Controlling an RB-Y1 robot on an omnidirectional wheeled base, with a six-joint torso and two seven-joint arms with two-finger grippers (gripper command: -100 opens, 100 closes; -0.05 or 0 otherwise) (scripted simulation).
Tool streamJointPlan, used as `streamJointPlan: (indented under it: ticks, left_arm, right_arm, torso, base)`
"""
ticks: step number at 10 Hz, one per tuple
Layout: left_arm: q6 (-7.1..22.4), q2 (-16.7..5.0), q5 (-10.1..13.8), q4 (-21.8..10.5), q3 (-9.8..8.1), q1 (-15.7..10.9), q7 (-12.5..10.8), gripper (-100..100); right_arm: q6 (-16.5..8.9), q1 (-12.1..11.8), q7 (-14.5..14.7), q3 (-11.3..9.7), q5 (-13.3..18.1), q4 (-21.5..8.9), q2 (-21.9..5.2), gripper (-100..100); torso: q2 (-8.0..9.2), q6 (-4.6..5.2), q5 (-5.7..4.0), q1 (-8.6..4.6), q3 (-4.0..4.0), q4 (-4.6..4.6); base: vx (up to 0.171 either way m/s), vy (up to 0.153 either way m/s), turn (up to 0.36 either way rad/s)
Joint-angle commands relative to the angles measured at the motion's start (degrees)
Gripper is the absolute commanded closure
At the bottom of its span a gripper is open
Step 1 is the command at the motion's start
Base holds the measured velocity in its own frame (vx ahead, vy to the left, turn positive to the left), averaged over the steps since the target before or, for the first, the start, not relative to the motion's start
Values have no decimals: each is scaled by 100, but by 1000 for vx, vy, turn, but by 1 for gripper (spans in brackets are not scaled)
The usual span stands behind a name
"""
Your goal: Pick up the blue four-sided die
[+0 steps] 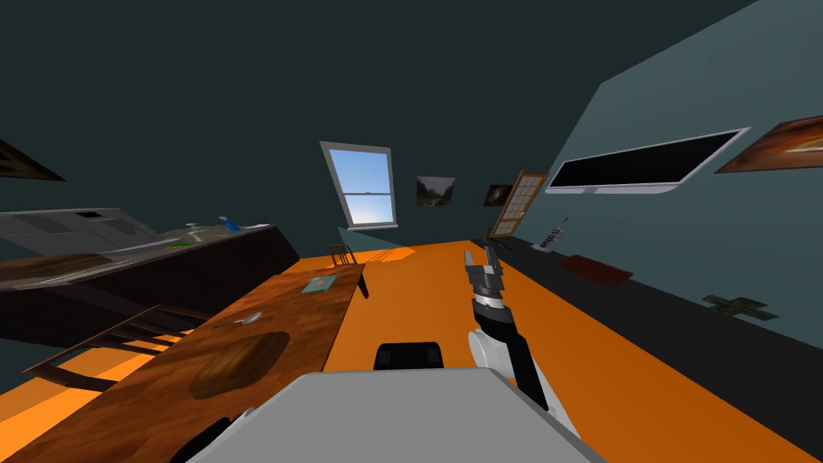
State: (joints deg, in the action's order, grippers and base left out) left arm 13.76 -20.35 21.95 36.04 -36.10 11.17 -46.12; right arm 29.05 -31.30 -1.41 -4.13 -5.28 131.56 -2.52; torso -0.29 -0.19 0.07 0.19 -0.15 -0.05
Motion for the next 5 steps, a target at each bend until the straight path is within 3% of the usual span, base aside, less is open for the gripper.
streamJointPlan:
  ticks: [1, 3, 5]
  left_arm:
    - [103, -150, 121, 71, 62, -68, 172, -100]
    - [215, -205, 161, 114, 91, -97, 238, -100]
    - [438, -281, 221, 173, 159, -140, 350, -100]
  right_arm:
    - [0, 0, 0, 0, 0, 0, 0, 0]
    - [0, 1, 0, 0, 0, 0, 0, 0]
    - [0, 1, 0, 0, 0, 0, -1, 0]
  torso:
    - [0, 0, 0, 0, 0, 0]
    - [8, 0, 0, 1, 4, 1]
    - [20, 1, 5, 25, 11, 4]
  base:
    - [4, -92, 55]
    - [-15, -40, 5]
    - [-44, 11, -21]
